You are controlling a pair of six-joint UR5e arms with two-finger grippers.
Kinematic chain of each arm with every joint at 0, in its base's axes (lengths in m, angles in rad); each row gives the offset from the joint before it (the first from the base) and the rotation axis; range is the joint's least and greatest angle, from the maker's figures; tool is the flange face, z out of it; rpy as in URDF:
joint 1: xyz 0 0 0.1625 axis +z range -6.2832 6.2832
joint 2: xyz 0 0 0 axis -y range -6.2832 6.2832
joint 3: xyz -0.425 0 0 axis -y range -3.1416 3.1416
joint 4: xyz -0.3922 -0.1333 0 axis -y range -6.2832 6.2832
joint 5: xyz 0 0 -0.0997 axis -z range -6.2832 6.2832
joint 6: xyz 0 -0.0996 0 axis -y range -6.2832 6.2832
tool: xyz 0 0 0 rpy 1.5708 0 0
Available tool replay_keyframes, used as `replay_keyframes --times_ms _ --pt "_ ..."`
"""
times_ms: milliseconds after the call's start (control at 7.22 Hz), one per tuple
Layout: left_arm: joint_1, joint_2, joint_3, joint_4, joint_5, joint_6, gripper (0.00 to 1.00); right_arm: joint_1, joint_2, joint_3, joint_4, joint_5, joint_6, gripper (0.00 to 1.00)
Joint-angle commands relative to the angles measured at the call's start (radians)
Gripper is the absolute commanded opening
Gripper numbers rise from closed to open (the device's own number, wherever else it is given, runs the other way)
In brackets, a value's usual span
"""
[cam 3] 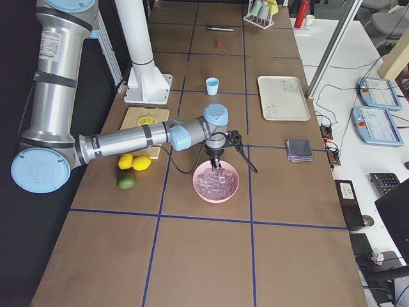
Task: Mash ice and strawberries in cup
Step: 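Lower the right gripper into the bowl and grasp another ice cube, then carry the ice cube with the right gripper over the cup and drop it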
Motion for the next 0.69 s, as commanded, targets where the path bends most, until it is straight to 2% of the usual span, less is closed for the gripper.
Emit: replay_keyframes --times_ms 0,416,554 --pt "0.0 0.0 0.001 0.002 -0.001 0.0 1.0 -0.031 0.109 0.078 -0.082 0.08 0.223 0.0" --pt "0.002 0.0 0.01 0.0 -0.001 0.0 1.0 -0.261 0.4 0.083 -0.086 0.048 0.741 0.0" --pt "0.002 0.0 0.012 0.0 -0.001 0.0 1.0 -0.371 0.489 0.071 -0.086 -0.03 0.882 0.0"
